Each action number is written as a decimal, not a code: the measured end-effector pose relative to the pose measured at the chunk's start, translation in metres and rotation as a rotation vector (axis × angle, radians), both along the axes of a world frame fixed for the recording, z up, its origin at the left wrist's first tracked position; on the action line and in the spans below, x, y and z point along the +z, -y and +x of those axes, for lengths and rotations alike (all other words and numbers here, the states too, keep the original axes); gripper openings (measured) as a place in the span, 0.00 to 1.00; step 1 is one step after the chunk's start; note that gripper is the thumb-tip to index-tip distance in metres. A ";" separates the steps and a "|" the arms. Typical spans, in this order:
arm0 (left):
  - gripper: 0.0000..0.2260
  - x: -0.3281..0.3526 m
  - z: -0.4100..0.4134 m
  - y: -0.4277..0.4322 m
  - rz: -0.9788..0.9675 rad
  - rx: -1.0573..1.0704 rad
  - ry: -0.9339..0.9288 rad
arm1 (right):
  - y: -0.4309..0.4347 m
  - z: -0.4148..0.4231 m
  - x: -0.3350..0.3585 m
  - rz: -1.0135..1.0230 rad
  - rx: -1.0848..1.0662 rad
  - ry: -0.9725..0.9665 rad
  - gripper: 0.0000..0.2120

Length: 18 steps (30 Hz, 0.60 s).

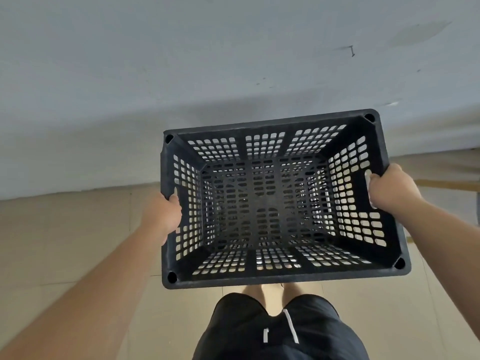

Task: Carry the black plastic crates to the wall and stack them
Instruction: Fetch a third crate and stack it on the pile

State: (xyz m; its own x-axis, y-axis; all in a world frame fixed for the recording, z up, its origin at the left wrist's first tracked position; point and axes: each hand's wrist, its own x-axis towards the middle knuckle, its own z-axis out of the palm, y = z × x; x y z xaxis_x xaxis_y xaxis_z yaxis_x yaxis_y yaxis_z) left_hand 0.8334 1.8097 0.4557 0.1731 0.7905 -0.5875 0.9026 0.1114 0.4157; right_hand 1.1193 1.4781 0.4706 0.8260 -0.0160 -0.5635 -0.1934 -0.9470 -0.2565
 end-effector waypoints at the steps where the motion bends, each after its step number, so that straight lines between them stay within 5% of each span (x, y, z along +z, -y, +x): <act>1: 0.04 0.001 0.001 0.000 -0.009 0.000 0.002 | 0.000 -0.001 0.001 -0.003 -0.009 -0.010 0.20; 10: 0.14 0.003 -0.005 0.012 -0.064 0.041 0.001 | 0.000 0.001 0.003 -0.040 -0.024 -0.059 0.18; 18: 0.09 -0.006 -0.001 0.008 -0.039 0.089 0.059 | 0.007 -0.010 -0.006 -0.008 -0.049 -0.014 0.16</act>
